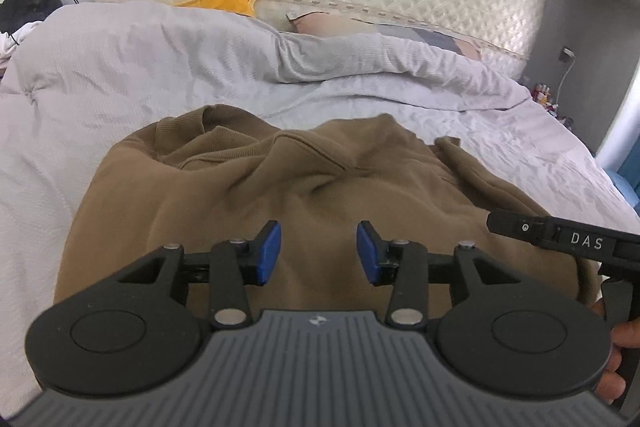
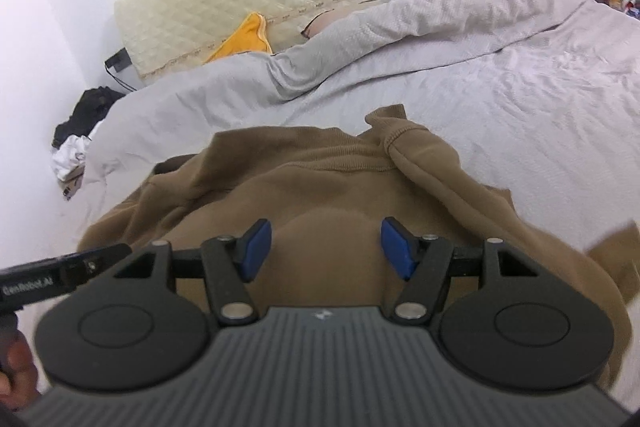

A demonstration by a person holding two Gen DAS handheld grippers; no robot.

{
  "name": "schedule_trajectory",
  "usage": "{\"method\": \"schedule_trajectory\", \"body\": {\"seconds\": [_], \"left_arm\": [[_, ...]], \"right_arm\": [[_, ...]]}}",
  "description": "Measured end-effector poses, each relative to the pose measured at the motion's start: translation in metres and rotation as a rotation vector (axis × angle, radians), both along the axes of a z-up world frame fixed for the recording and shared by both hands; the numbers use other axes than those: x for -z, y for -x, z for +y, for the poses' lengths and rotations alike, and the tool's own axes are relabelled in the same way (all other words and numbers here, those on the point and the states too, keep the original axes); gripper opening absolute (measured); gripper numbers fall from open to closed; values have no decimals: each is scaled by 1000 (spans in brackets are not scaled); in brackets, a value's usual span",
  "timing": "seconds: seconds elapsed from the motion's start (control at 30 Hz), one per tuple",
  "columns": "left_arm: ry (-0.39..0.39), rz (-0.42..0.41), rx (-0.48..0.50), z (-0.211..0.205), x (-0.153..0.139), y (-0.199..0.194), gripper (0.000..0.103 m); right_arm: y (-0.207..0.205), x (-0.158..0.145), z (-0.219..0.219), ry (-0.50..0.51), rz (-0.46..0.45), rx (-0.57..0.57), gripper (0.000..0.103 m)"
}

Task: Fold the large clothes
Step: 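Press the folded brown hoodie flat with both open grippers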

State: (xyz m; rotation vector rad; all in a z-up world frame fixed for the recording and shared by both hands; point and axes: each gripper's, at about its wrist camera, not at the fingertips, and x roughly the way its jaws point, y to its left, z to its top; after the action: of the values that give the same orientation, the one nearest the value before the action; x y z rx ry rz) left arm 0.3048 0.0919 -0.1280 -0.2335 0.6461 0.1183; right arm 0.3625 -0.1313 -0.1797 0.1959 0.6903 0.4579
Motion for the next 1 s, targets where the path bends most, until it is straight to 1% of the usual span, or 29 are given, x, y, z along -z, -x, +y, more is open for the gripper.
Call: {"method": "schedule_trajectory", "body": {"seconds": [0.13,0.27,0.33,0.4,0.5,0.6,0.67,0.8,1.0], "left_arm": [[12,25,-4,-3,1,14,48],[-11,81,-15,-7,12,17,48],[-23,90,-19,-9,15,16,50],[-19,96,-21,-8,17,13,51],[-8,115,-21,-4,23,6,52],[-16,130,-18,-4,29,-1,54],[-14,133,-18,-3,31,-4,54],[-17,125,-23,-3,32,-6,54],[-45,100,-25,-11,29,2,55]], "right_arm": [[23,-3,-1,26,-5,7,65],[39,1,-6,18,28,17,65],[43,5,-5,37,40,15,64],[42,11,0,72,61,7,64],[37,20,9,118,63,-3,64],[32,27,12,120,81,2,65],[29,33,16,136,73,-6,67],[20,39,17,116,91,-2,70],[22,38,15,98,98,0,70]]}}
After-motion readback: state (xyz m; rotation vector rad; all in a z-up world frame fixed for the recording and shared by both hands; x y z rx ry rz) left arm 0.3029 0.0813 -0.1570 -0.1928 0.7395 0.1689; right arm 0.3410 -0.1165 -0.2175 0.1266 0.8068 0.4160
